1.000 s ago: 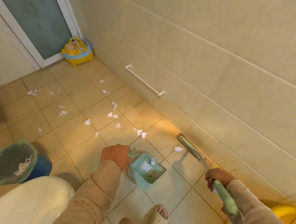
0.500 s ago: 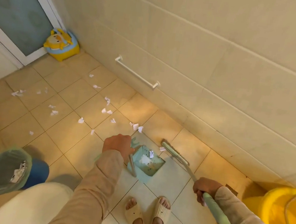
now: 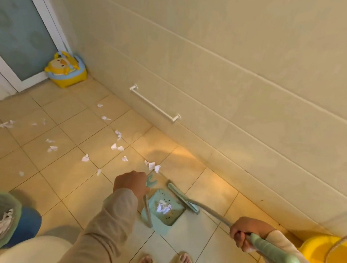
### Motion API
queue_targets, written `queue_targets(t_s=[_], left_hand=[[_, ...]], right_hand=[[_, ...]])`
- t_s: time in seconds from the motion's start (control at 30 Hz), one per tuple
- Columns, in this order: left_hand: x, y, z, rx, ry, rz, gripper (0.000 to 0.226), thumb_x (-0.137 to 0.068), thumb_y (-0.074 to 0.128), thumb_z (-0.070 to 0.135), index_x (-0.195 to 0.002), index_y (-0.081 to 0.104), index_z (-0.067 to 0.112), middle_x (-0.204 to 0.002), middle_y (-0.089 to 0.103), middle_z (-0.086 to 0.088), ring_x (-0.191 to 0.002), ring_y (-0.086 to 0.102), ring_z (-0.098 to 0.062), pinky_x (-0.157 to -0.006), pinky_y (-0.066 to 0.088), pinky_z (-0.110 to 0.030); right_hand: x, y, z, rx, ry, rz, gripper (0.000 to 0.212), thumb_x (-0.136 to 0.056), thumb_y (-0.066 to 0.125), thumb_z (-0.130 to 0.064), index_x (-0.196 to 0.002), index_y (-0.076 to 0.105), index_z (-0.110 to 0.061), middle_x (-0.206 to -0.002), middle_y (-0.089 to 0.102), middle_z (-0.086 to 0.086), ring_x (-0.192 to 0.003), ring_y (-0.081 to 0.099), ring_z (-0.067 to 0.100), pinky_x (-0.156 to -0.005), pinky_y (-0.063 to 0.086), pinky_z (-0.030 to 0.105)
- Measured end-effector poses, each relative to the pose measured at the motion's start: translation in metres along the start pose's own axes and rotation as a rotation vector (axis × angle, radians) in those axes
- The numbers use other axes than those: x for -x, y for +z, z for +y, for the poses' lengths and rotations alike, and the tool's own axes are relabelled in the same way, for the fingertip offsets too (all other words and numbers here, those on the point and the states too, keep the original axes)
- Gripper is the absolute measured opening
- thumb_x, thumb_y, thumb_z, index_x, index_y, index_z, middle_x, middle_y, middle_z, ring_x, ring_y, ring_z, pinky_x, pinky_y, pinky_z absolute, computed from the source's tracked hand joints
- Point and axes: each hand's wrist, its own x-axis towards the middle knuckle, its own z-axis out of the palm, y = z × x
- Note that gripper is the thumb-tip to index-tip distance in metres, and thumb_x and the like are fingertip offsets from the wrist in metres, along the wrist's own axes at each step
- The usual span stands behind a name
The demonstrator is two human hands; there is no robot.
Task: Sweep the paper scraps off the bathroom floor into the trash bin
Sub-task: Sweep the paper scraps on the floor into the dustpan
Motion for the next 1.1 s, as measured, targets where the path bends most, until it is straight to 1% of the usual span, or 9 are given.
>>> queue_targets(t_s=[0.23, 0.37, 0.47, 0.63, 0.73, 0.83, 0.97, 1.03, 1.1], left_hand=[[0.016, 0.011, -0.035, 0.105, -0.114, 0.049, 0.034, -0.090, 0.050, 0.041, -0.113, 0.059, 0.017, -0.114, 0.067, -0.004, -0.105, 0.063, -0.024, -0.083, 0.048, -0.029], [0.019, 0.010, -0.050, 0.212, -0.220, 0.024, 0.036, -0.090, 0.049, 0.043, -0.116, 0.058, 0.020, -0.118, 0.065, -0.004, -0.108, 0.061, -0.024, -0.087, 0.047, -0.030], [0.015, 0.008, -0.055, 0.290, -0.299, -0.020, 0.041, -0.090, 0.050, 0.045, -0.123, 0.056, 0.023, -0.124, 0.062, -0.003, -0.113, 0.058, -0.023, -0.091, 0.046, -0.030], [0.011, 0.008, -0.044, 0.364, -0.456, -0.032, 0.031, -0.089, 0.052, 0.041, -0.109, 0.062, 0.020, -0.113, 0.067, -0.005, -0.104, 0.062, -0.026, -0.087, 0.049, -0.032], [0.004, 0.005, -0.034, 0.343, -0.504, -0.031, 0.032, -0.089, 0.051, 0.042, -0.110, 0.062, 0.021, -0.113, 0.067, -0.005, -0.104, 0.062, -0.025, -0.087, 0.049, -0.032], [0.002, 0.006, -0.020, 0.347, -0.549, -0.041, 0.035, -0.089, 0.051, 0.044, -0.113, 0.061, 0.021, -0.114, 0.067, -0.005, -0.106, 0.062, -0.025, -0.085, 0.049, -0.031], [0.004, 0.009, -0.015, 0.359, -0.569, -0.081, 0.036, -0.091, 0.051, 0.043, -0.117, 0.057, 0.019, -0.119, 0.064, -0.009, -0.110, 0.060, -0.028, -0.089, 0.048, -0.034], [0.004, 0.009, -0.014, 0.356, -0.574, -0.094, 0.038, -0.091, 0.050, 0.043, -0.120, 0.055, 0.018, -0.120, 0.062, -0.010, -0.111, 0.059, -0.029, -0.090, 0.048, -0.035], [0.001, 0.009, -0.013, 0.355, -0.575, -0.100, 0.039, -0.092, 0.049, 0.044, -0.121, 0.054, 0.017, -0.121, 0.062, -0.011, -0.111, 0.058, -0.029, -0.091, 0.047, -0.036]], right_hand=[[0.001, 0.010, -0.050, 0.092, -0.126, 0.057, 0.044, -0.092, 0.035, 0.004, -0.051, 0.037, -0.010, -0.025, 0.038, 0.004, -0.017, 0.037, 0.011, -0.029, 0.031, 0.007], [-0.008, 0.008, -0.085, 0.113, -0.178, 0.057, 0.042, -0.092, 0.035, 0.006, -0.053, 0.036, -0.009, -0.025, 0.038, 0.005, -0.017, 0.037, 0.012, -0.031, 0.034, 0.008], [-0.015, -0.001, -0.119, 0.192, -0.218, 0.071, 0.041, -0.091, 0.035, 0.007, -0.054, 0.033, -0.010, -0.024, 0.034, 0.004, -0.017, 0.035, 0.011, -0.033, 0.032, 0.006], [-0.022, -0.018, -0.177, 0.406, -0.289, 0.118, 0.041, -0.091, 0.036, 0.008, -0.053, 0.039, -0.007, -0.023, 0.040, 0.005, -0.016, 0.038, 0.011, -0.029, 0.032, 0.008], [-0.026, -0.020, -0.215, 0.495, -0.311, 0.153, 0.035, -0.091, 0.038, 0.004, -0.058, 0.041, -0.006, -0.030, 0.047, 0.006, -0.015, 0.041, 0.009, -0.026, 0.034, 0.011], [-0.031, -0.025, -0.241, 0.577, -0.319, 0.113, 0.031, -0.092, 0.036, 0.004, -0.063, 0.038, -0.007, -0.021, 0.040, 0.003, -0.013, 0.038, 0.010, -0.024, 0.031, 0.009], [-0.043, -0.022, -0.262, 0.442, -0.304, 0.061, 0.021, -0.086, 0.044, 0.000, -0.066, 0.044, -0.005, -0.026, 0.049, -0.002, -0.019, 0.046, 0.006, -0.028, 0.038, 0.011], [-0.050, -0.016, -0.268, 0.442, -0.287, 0.058, 0.022, -0.086, 0.044, 0.000, -0.065, 0.044, -0.007, -0.024, 0.050, -0.003, -0.018, 0.046, 0.006, -0.027, 0.038, 0.011], [-0.057, -0.011, -0.271, 0.540, -0.304, 0.006, 0.026, -0.088, 0.040, -0.001, -0.063, 0.042, -0.009, -0.022, 0.046, 0.002, -0.016, 0.044, 0.010, -0.025, 0.035, 0.010]])
